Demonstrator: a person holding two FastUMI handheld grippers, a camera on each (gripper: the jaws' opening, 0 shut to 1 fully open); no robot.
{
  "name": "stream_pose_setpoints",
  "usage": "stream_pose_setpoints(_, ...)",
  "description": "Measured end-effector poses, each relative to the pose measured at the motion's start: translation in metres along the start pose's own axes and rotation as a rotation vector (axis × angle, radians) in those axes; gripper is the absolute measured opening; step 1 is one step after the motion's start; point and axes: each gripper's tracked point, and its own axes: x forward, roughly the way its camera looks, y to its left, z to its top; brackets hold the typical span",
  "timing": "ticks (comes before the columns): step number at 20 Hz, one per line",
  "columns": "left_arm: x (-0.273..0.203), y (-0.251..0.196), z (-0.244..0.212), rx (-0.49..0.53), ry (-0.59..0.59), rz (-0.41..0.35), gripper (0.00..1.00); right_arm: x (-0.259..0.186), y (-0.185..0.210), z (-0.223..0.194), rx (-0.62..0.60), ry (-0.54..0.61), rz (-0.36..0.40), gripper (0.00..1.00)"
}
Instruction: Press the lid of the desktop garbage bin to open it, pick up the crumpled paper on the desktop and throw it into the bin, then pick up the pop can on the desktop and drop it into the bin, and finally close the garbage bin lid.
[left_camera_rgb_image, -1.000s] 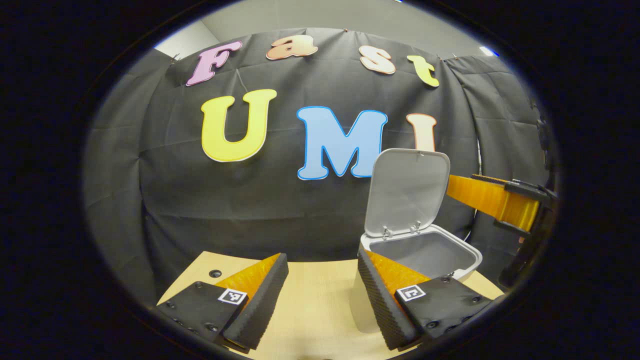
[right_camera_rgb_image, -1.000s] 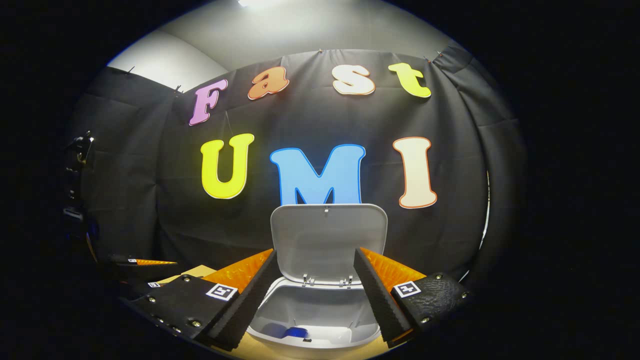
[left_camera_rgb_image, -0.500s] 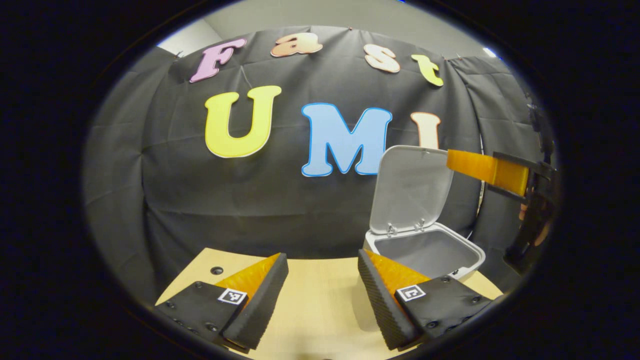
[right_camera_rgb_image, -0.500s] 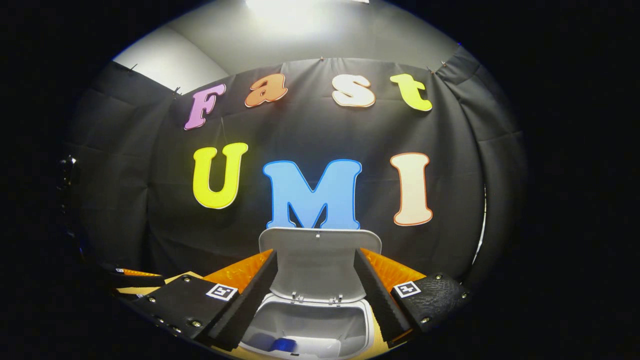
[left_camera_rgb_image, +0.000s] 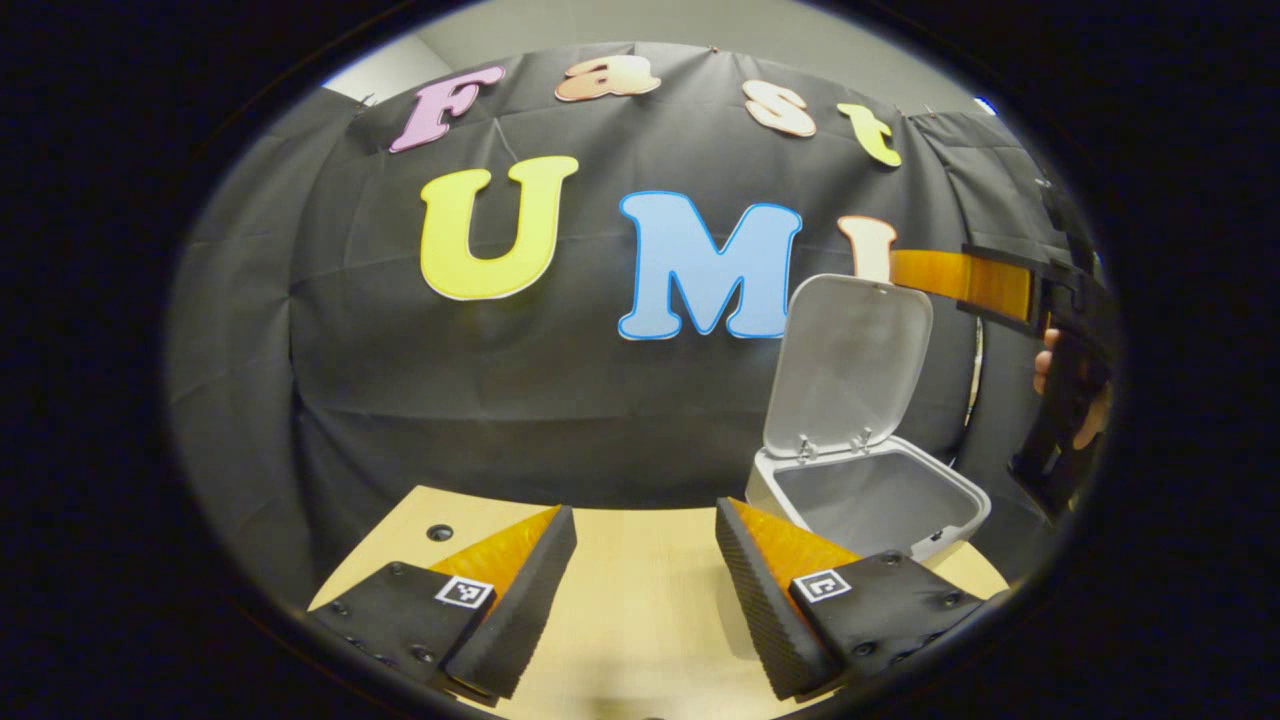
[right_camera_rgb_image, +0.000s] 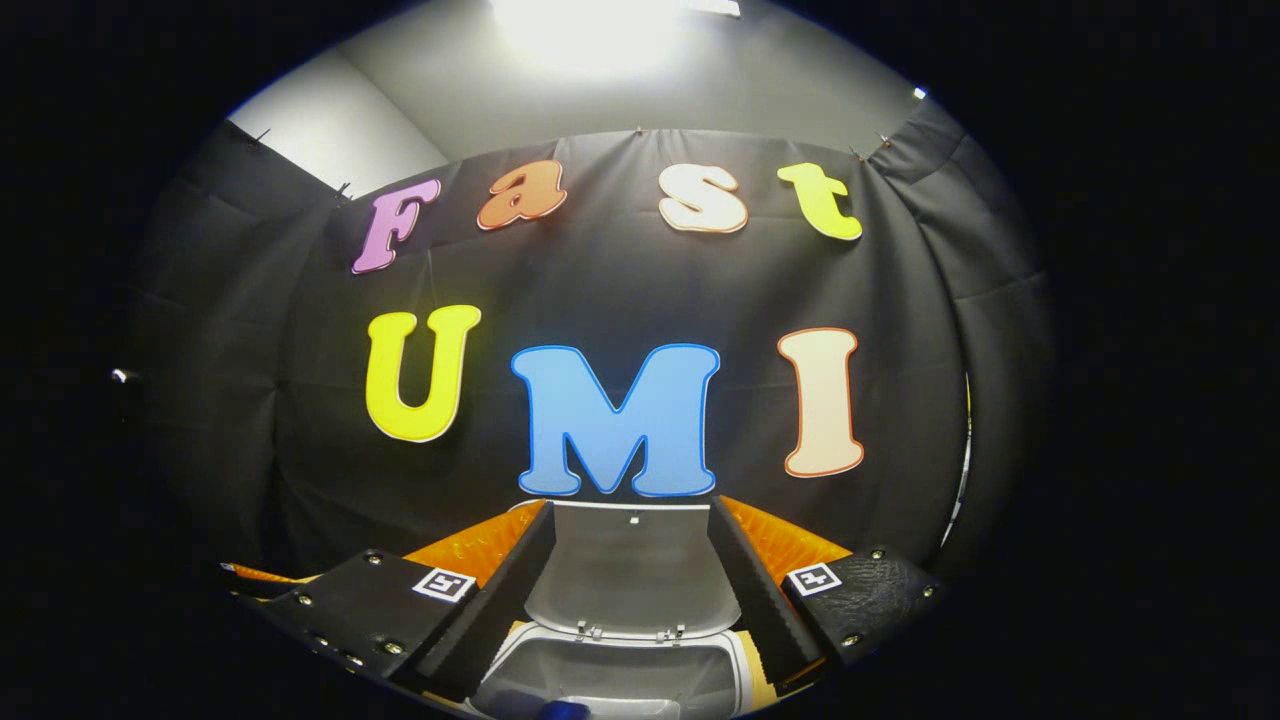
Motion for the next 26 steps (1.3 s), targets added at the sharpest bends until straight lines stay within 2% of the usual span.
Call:
stream_pose_setpoints(6,0.015,0.009,-0.013,-0.013,0.034,0.009,0.92,0.022,-0.007,-0.002,0.014,-0.015,-0.027,0.97)
stream_pose_setpoints(9,0.022,0.013,-0.020,-0.024,0.051,0.012,0.96,0.033,-0.013,-0.002,0.013,-0.031,-0.039,0.97)
stream_pose_setpoints(15,0.034,0.018,-0.029,-0.025,0.078,0.017,0.96,0.050,-0.022,0.004,0.009,-0.089,-0.076,0.97)
stream_pose_setpoints(21,0.035,0.018,-0.034,-0.038,0.092,0.017,0.96,0.050,-0.023,-0.001,0.008,-0.073,-0.071,0.98)
stream_pose_setpoints(26,0.030,0.015,-0.028,-0.039,0.082,0.014,0.94,0.037,-0.020,-0.006,0.031,-0.018,-0.062,0.98)
